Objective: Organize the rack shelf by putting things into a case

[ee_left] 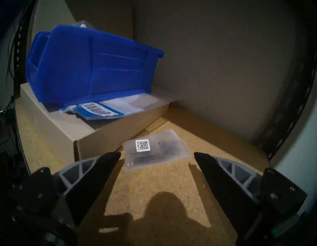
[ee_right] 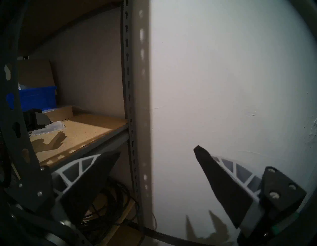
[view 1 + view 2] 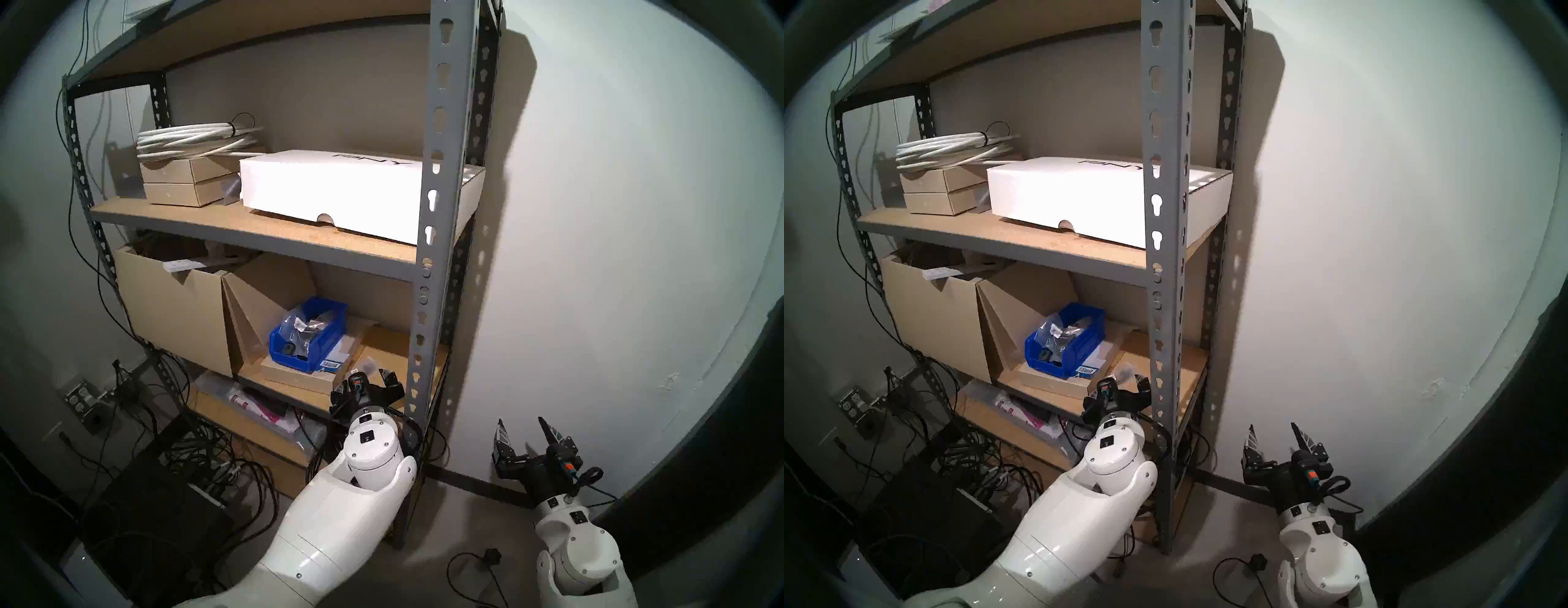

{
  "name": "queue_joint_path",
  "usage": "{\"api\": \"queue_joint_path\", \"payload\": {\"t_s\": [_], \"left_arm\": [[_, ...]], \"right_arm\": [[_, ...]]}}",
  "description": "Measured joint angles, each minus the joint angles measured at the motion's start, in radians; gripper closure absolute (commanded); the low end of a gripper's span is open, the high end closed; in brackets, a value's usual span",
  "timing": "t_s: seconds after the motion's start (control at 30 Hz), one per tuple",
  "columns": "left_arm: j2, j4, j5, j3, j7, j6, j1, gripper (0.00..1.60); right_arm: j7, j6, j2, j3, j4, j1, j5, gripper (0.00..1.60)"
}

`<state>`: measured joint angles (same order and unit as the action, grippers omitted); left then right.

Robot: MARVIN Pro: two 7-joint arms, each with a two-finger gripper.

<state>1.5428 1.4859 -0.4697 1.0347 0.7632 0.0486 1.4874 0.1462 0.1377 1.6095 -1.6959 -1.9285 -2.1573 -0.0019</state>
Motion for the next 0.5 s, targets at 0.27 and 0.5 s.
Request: {"api": "queue_joint_path", "payload": {"t_s": [0.27,0.5], "left_arm": [[0.012,-0.005,-0.037,0.023,0.001,0.03,-0.03,0.0],[0.025,0.003,-0.08,0.045,-0.002,0.066,-0.045,0.0]], "right_arm": [[0.0,0.0,0.0,0.0,0.0,0.0,0.0,0.0],[0.0,0.0,0.0,0.0,0.0,0.0,0.0,0.0]]}}
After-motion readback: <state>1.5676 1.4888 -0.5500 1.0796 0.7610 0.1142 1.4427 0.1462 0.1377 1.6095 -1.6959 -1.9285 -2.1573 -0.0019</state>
